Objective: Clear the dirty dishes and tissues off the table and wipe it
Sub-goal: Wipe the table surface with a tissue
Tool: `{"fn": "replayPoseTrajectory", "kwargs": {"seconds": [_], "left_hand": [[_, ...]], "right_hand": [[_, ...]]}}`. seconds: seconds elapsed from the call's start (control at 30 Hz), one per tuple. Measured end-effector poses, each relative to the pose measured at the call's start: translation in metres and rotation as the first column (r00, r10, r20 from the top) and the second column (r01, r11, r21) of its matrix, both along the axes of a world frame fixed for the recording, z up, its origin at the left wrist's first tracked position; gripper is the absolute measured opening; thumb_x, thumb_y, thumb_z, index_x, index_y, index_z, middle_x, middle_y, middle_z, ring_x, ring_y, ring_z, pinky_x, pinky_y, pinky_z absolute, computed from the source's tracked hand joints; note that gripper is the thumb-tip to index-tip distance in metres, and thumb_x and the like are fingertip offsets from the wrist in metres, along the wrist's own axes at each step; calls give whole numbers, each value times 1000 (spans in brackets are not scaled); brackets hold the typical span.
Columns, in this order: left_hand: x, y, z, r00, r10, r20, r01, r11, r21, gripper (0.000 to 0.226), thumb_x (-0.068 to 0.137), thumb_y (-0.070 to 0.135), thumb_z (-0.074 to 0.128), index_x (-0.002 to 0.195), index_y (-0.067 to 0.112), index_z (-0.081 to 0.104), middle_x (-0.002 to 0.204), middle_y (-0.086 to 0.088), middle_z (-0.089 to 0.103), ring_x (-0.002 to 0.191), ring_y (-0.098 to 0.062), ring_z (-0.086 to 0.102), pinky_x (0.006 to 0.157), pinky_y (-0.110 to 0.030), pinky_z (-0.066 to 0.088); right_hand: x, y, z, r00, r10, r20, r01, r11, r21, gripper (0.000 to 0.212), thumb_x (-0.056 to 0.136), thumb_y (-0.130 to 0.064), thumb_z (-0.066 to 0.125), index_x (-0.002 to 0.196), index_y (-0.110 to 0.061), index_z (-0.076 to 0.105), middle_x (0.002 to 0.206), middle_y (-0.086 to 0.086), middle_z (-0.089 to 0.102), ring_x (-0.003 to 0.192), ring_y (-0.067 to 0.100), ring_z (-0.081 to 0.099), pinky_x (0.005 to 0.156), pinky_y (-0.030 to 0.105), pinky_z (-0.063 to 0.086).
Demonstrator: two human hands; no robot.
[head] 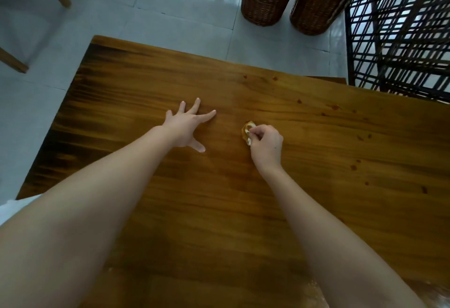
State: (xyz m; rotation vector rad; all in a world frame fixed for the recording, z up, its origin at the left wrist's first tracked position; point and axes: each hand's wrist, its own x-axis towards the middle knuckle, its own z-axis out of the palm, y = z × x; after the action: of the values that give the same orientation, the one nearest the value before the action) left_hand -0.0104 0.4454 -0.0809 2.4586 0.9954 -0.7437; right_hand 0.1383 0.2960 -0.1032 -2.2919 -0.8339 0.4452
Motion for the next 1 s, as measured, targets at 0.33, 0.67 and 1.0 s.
{"fn": "replayPoseTrajectory", "kwargs": {"seconds": [0.33, 0.67, 1.0], "left_hand": [[3, 4, -14, 1000, 26, 7, -26, 998, 51, 114, 64, 53, 81, 147, 54, 2, 162, 1, -12, 147, -38, -3, 111, -66, 12], [2, 2, -13, 1000, 28, 12, -29, 997, 66, 114, 64, 53, 81, 147, 54, 3, 162, 0, -10, 147, -38, -1, 112, -65, 14], [3, 4, -21, 999, 34, -12, -33, 995, 97, 116, 60, 59, 80, 144, 59, -1, 161, 4, -12, 148, -34, -2, 111, -66, 10]], "right_hand": [[27, 52, -4, 995, 49, 81, -49, 999, 1, 16, 90, -4, 61, 100, -7, 72, 99, 5, 65, 93, 14, 59, 78, 14, 40], [21, 27, -5, 990, 108, 87, -107, 994, -14, 17, 90, -4, 60, 101, -8, 72, 102, 5, 67, 93, 11, 58, 81, 18, 46], [56, 125, 7, 993, 56, 102, -75, 978, 195, 15, 89, -4, 60, 94, -6, 74, 94, 7, 69, 85, 14, 61, 72, 8, 39]]}}
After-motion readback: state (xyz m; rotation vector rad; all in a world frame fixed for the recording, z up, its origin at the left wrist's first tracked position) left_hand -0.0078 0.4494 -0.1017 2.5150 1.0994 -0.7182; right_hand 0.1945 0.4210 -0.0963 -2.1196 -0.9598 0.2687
